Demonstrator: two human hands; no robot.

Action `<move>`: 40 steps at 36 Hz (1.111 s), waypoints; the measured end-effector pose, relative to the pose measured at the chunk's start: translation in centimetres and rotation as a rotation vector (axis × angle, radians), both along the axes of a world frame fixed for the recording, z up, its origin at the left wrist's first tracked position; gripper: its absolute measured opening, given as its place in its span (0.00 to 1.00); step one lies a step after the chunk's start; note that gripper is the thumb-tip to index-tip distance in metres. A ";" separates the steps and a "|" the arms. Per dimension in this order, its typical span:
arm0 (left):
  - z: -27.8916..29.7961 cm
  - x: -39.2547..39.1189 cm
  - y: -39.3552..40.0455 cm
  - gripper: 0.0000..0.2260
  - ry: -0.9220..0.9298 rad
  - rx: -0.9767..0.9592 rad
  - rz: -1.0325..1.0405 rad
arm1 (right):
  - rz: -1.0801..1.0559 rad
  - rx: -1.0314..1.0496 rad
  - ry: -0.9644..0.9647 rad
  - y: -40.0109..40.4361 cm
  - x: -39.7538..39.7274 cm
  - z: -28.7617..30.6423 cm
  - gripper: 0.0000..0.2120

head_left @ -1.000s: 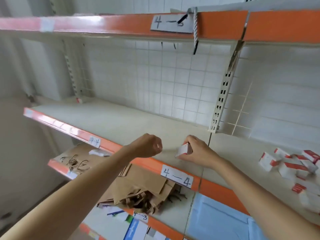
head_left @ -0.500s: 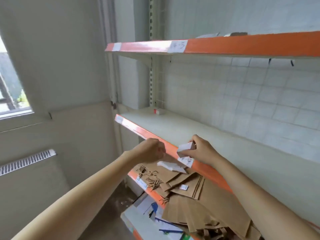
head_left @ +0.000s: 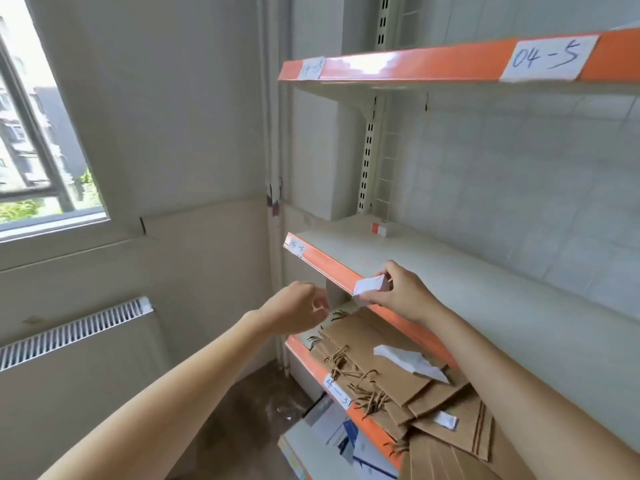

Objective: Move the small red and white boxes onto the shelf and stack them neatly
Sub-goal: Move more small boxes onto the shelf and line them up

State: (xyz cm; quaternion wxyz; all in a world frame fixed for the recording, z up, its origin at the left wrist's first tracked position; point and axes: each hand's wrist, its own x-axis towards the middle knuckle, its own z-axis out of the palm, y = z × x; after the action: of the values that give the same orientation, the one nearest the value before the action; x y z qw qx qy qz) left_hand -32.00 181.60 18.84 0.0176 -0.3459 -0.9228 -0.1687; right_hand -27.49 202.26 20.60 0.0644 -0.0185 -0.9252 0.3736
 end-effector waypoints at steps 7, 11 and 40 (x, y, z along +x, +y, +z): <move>1.0 -7.2 3.0 0.09 0.033 0.027 -0.024 | -0.106 -0.024 0.013 2.2 -7.6 -0.6 0.19; 2.3 -10.7 5.4 0.09 0.053 0.049 -0.077 | -0.160 0.038 0.021 4.9 -10.5 -1.1 0.19; -3.0 -21.9 19.3 0.30 -0.319 0.184 -0.513 | -0.573 -0.027 0.187 11.4 -12.3 -7.0 0.18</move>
State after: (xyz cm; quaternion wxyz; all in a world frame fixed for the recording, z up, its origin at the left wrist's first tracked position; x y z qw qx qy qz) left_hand -53.93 200.94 15.85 -0.1392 -0.5334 -0.7775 -0.3026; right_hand -39.80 213.64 13.60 0.2520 -0.2452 -0.8673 0.3524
